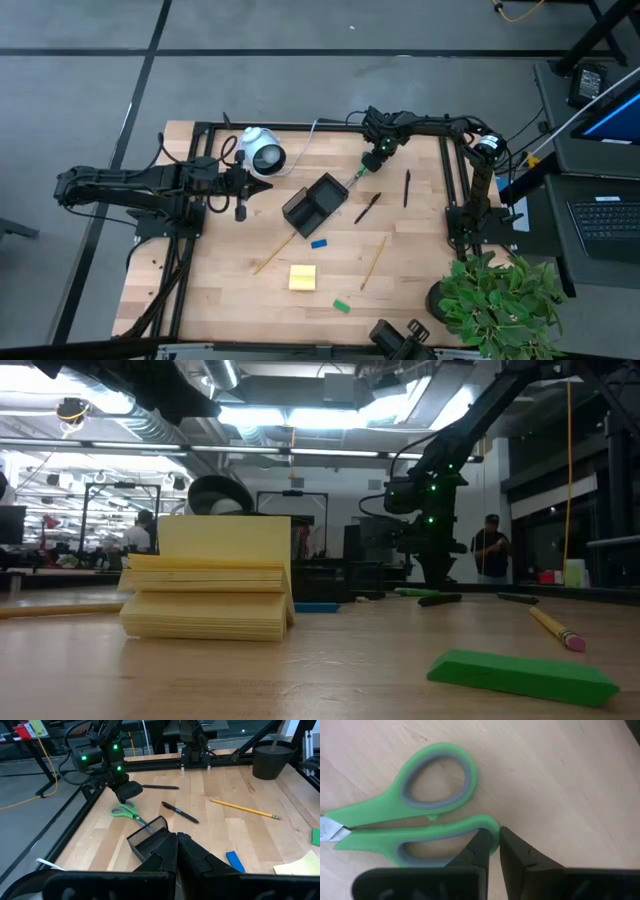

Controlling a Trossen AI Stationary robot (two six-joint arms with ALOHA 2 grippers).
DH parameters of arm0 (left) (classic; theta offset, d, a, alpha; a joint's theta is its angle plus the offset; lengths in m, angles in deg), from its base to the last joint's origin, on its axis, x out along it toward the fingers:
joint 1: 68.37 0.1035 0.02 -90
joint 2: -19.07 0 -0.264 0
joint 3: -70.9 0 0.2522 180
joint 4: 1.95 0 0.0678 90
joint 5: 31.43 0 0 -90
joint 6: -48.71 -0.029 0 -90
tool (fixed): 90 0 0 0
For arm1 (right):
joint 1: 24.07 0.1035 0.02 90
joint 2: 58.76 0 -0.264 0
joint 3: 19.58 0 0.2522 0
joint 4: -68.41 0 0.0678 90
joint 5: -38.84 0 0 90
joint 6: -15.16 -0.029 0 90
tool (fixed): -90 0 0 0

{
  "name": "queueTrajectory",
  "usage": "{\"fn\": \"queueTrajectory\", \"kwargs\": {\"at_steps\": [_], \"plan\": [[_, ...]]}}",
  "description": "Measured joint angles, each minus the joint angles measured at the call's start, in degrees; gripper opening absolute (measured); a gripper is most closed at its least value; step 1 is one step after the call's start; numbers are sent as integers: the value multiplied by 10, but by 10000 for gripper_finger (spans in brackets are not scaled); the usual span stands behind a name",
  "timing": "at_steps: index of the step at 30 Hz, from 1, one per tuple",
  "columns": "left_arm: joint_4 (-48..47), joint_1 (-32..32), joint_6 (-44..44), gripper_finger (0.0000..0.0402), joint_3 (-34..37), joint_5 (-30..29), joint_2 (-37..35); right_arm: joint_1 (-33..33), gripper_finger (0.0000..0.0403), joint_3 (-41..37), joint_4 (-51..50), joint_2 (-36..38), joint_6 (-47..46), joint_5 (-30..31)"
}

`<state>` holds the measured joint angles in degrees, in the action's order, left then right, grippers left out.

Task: Pick and place office supplies into organizer
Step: Put the green scissors into the black desk organizer

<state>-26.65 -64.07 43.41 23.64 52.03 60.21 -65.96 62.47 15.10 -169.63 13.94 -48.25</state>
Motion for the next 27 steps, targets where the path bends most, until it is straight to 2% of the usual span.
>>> {"fn": "queueTrajectory", "kwargs": {"at_steps": [4, 10, 14, 19, 27], "plan": [[0, 0, 0, 2, 0, 0, 0, 0, 43, 0, 0, 0, 3, 0], [0, 0, 0, 2, 0, 0, 0, 0, 145, -1, 8, 0, 16, 4], [0, 0, 0, 2, 0, 0, 0, 0, 185, -1, 9, 0, 17, 9], [0, 0, 0, 2, 0, 0, 0, 0, 193, 0, 8, 0, 1, -4], [0, 0, 0, 2, 0, 0, 0, 0, 166, 0, -5, 0, -60, -27]]}}
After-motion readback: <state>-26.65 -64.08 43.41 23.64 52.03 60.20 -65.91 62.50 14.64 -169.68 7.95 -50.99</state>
